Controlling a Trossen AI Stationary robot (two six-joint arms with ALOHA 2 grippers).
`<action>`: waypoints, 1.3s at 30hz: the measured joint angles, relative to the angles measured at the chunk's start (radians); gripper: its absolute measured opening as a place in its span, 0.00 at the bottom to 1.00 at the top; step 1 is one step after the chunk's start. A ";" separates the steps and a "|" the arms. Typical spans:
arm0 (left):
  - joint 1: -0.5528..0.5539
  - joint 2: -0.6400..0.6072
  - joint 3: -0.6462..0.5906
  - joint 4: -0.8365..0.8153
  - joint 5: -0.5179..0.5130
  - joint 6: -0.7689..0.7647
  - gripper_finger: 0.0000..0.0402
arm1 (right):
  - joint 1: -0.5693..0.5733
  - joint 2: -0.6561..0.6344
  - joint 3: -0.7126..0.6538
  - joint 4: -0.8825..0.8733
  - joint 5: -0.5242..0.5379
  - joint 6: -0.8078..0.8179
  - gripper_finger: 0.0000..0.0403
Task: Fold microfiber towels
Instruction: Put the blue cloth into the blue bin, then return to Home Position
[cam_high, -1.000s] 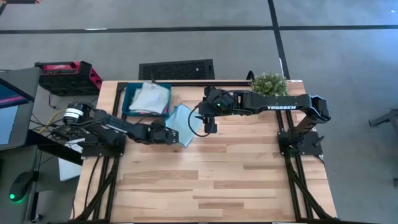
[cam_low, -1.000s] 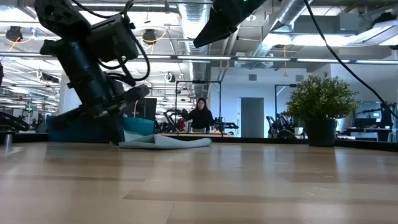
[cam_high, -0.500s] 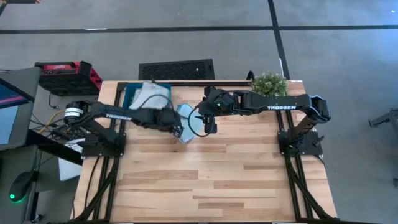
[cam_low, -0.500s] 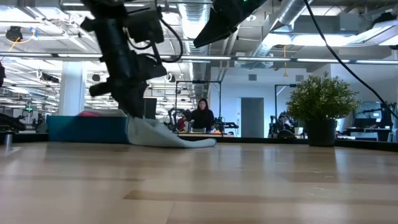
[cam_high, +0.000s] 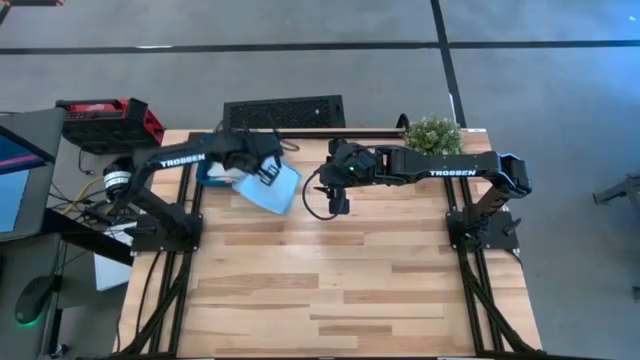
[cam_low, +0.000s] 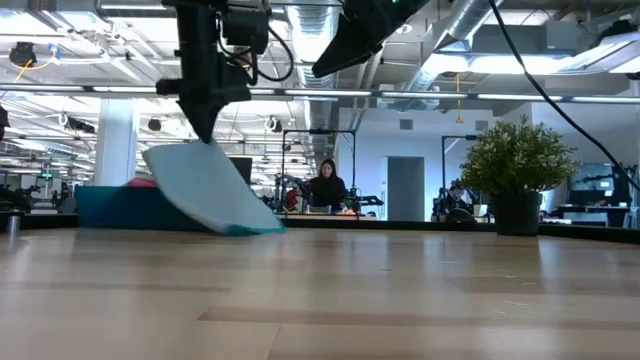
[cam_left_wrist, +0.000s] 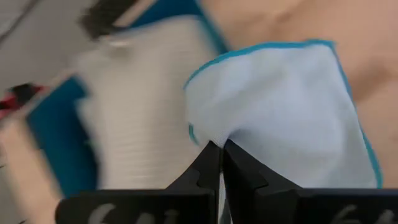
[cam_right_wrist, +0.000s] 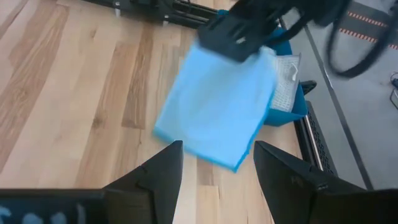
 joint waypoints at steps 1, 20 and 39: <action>0.021 0.000 0.017 -0.029 -0.019 0.012 0.00 | 0.000 0.000 0.000 0.000 0.000 0.000 0.55; 0.353 0.009 0.069 -0.198 -0.202 0.052 0.00 | 0.000 0.000 0.000 0.000 0.000 -0.003 0.55; 0.461 0.010 0.026 -0.059 -0.174 0.107 0.11 | -0.028 0.000 0.000 0.000 0.000 -0.003 0.55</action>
